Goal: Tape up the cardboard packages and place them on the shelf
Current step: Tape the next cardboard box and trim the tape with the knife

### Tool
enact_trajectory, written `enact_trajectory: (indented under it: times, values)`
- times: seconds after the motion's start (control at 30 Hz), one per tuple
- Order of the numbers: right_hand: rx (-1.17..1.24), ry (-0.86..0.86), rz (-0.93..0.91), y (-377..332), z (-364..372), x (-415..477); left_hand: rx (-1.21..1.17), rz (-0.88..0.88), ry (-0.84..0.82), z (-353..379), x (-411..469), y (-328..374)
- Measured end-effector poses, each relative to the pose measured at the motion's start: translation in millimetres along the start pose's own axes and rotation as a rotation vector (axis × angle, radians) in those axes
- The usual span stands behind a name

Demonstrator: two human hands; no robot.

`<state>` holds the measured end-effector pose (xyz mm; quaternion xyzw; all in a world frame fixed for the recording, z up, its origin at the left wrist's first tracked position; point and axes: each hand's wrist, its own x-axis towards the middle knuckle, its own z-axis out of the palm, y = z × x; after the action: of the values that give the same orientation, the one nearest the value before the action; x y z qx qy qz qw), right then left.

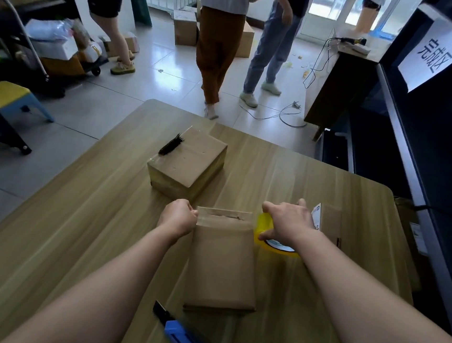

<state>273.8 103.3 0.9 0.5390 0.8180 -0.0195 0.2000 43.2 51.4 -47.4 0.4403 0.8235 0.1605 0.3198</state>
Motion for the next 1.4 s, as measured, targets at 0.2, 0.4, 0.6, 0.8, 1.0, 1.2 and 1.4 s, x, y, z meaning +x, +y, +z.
enact_trajectory:
  times: [0.2,0.4,0.6,0.8,1.0,1.2,1.4]
  values:
    - [0.003,-0.009,0.010,0.0,0.0,1.7,-0.019,-0.022,-0.036,-1.3,2.9,2.4]
    - [0.009,-0.028,0.013,0.7,-2.0,1.4,-0.041,-0.028,-0.077,-0.5,3.6,1.5]
    - [0.021,-0.044,0.013,-0.8,-2.0,2.5,-0.040,-0.037,-0.106,-1.9,3.1,2.2]
    - [0.038,-0.060,0.011,-0.2,-3.6,0.2,-0.054,-0.045,-0.134,-2.3,4.2,2.1]
    - [0.042,-0.071,-0.001,0.7,-6.1,-0.4,-0.040,-0.054,-0.130,-1.6,5.5,0.9]
    - [0.046,-0.088,-0.003,0.4,-5.1,-0.9,-0.055,-0.068,-0.149,-0.1,8.6,-0.3]
    - [0.035,-0.090,-0.005,-0.7,-5.2,-0.3,-0.020,-0.072,-0.149,-0.1,10.1,-2.1]
